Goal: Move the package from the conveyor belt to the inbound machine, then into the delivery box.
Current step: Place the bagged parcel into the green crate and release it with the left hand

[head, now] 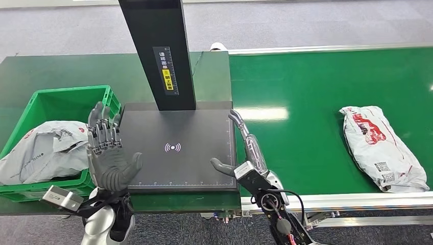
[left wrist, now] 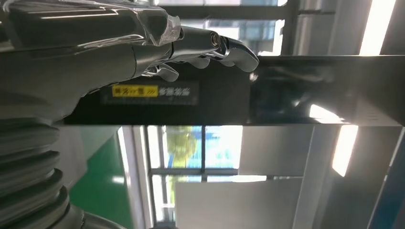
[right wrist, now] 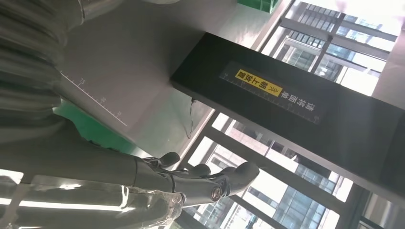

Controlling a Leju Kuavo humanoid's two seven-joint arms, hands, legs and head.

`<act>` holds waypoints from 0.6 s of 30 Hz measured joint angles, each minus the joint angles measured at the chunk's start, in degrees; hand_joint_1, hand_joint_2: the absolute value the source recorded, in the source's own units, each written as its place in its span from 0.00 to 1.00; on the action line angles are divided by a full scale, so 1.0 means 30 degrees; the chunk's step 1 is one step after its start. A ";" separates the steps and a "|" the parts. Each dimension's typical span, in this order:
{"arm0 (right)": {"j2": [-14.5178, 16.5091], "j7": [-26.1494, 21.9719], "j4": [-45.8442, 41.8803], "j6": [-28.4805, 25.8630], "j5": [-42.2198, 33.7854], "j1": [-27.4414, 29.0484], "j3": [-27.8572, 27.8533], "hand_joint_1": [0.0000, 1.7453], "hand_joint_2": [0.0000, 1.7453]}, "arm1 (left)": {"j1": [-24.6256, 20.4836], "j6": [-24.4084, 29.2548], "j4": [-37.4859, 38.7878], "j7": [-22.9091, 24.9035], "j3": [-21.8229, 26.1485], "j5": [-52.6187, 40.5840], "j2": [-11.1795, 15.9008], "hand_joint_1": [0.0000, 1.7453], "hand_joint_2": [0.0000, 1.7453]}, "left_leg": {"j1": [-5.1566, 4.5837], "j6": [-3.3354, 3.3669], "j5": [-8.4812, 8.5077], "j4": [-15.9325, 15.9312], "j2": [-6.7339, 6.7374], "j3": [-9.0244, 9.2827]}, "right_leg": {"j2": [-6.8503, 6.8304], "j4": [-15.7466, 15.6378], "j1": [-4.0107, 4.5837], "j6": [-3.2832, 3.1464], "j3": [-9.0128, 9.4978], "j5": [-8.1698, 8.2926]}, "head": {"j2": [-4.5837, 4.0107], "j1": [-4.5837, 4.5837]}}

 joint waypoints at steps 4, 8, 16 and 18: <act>-0.0016 -0.0033 -0.0004 0.0473 -0.0406 0.0124 -0.0135 0.00 1.00 | 0.0164 -0.1260 0.0775 0.0548 -0.0007 -0.0010 0.0036 0.00 1.00 | 0.0000 0.0000 0.0000 0.0000 -0.0002 0.0000 | -0.0001 0.0000 0.0000 0.0000 0.0000 0.0000 | 0.0000 0.0000; -0.0011 -0.0046 -0.0007 0.1034 -0.0805 0.0346 -0.0290 0.00 1.00 | 0.0161 -0.1713 0.1709 0.1115 -0.0104 -0.1112 0.0024 0.00 1.00 | -0.0001 0.0000 0.0000 0.0000 -0.0003 0.0000 | -0.0001 -0.0002 -0.0001 0.0000 0.0002 0.0000 | 0.0000 0.0004; 0.0044 -0.0091 -0.0040 0.2112 -0.1580 0.0826 -0.0687 0.00 1.00 | -0.0017 -0.2581 0.3822 0.2535 -0.0366 -0.2367 -0.0038 0.00 1.00 | -0.0001 0.0000 -0.0001 0.0000 -0.0001 0.0000 | 0.0000 -0.0002 -0.0001 0.0000 -0.0003 0.0000 | 0.0000 0.0002; 0.0064 -0.0086 -0.0060 0.2583 -0.1935 0.0883 -0.0793 0.00 1.00 | -0.0095 -0.2774 0.4253 0.2664 -0.0392 -0.2558 -0.0049 0.00 1.00 | -0.0001 0.0000 -0.0001 0.0000 0.0000 0.0000 | 0.0000 -0.0002 -0.0001 0.0000 -0.0003 0.0000 | 0.0000 0.0002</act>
